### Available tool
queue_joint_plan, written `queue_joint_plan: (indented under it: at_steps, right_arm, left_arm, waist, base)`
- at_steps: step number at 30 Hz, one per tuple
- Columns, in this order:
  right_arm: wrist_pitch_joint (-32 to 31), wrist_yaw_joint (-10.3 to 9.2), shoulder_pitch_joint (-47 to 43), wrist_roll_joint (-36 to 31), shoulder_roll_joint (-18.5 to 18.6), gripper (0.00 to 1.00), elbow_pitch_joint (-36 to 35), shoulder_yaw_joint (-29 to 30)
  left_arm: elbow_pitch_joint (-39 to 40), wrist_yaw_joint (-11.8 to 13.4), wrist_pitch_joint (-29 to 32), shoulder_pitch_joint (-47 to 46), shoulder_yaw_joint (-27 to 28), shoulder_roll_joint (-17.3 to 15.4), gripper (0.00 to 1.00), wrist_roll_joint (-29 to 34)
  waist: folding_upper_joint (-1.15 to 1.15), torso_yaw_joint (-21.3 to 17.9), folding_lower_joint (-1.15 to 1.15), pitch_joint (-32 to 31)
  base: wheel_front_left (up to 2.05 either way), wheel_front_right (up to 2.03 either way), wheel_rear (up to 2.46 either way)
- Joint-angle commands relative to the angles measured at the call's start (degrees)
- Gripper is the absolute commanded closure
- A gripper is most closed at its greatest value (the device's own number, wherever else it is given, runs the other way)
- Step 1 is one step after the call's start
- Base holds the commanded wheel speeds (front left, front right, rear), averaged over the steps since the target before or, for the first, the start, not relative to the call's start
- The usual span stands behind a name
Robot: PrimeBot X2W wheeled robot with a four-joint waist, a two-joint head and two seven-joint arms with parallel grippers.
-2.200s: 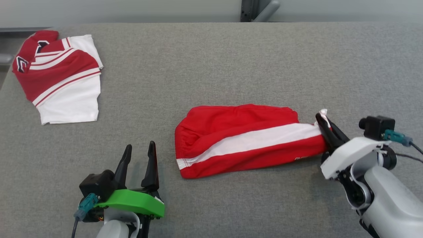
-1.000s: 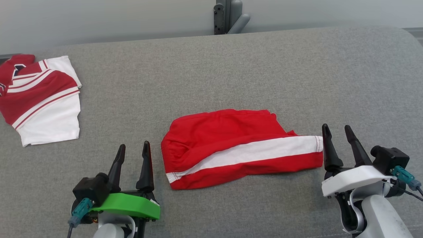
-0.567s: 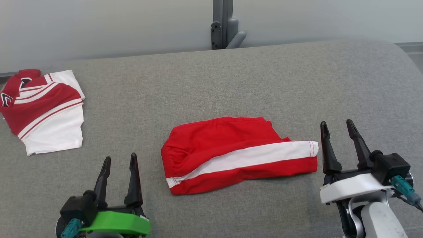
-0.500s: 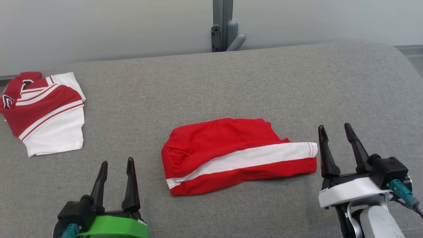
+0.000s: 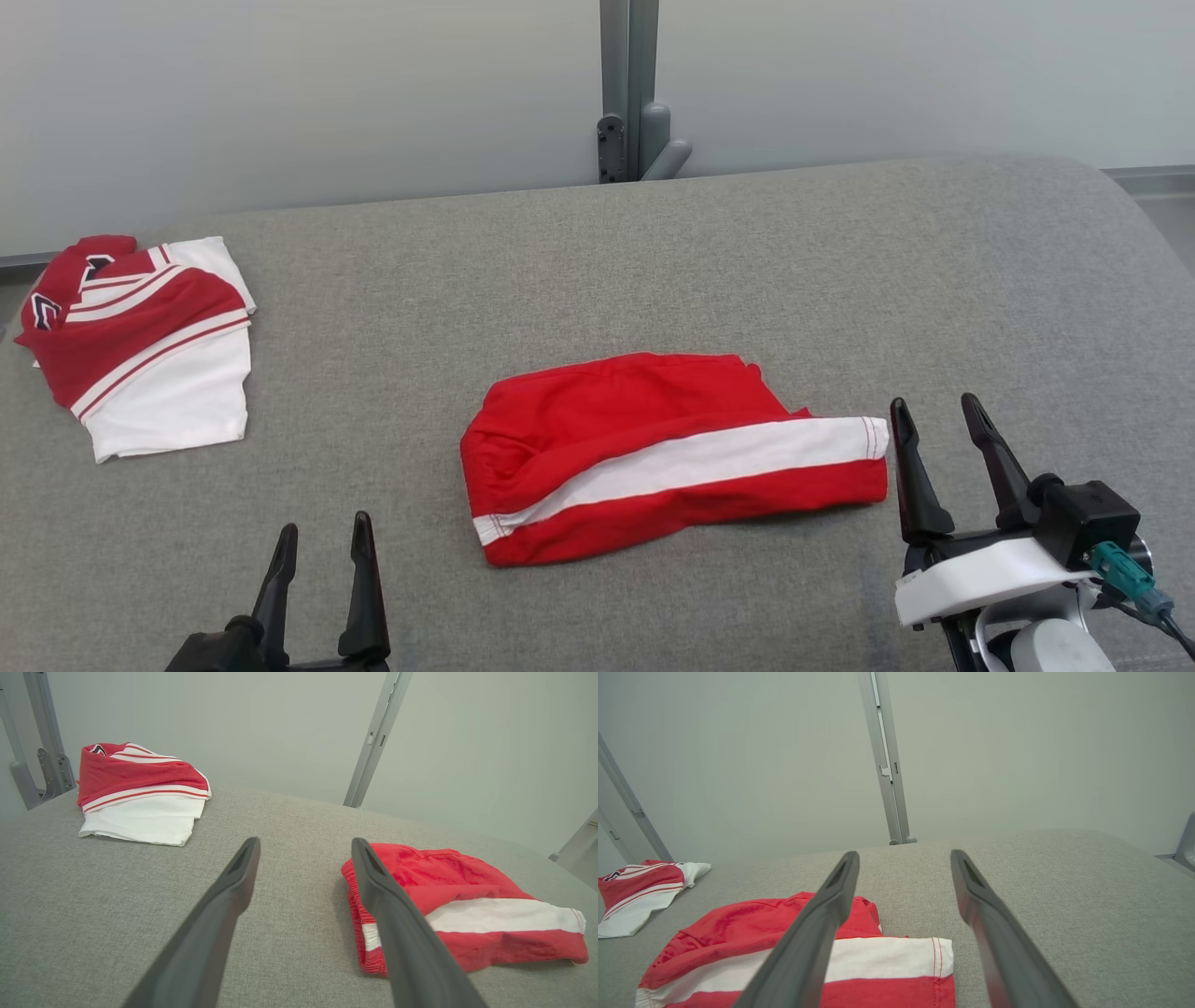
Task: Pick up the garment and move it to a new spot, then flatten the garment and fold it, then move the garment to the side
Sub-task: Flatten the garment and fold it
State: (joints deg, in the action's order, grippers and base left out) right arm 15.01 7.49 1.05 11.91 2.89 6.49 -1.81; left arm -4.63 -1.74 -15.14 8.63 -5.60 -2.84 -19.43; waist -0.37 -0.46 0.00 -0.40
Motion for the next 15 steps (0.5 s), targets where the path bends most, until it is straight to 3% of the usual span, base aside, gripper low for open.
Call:
queue_joint_plan:
  at_steps: [1, 9, 15]
  right_arm:
    - [0.2, 0.0, -0.59, 0.11, 0.0, 0.0, 0.14, 0.1]
    - [0.2, 0.0, -0.17, 0.1, -0.01, 0.0, 0.31, 0.17]
    - [0.2, 0.0, 0.34, 0.04, -0.01, 0.0, 0.77, -0.12]
  left_arm:
    - [0.25, 0.26, -0.03, 0.82, 0.31, -0.1, 0.0, 0.57]
    - [-1.9, -1.41, -0.03, -0.33, -1.52, -0.1, 0.0, 1.7]
    - [-8.99, -3.72, -0.02, -3.7, -5.9, -0.1, 0.0, -0.68]
  waist:
    - [0.37, -0.04, 0.0, -0.11]
    - [0.37, -0.33, 0.0, -0.05]
    - [0.37, -0.79, 0.0, 0.39]
  base:
    - [0.0, 0.0, 0.0]
    - [0.0, 0.0, 0.0]
    - [0.0, 0.0, 0.0]
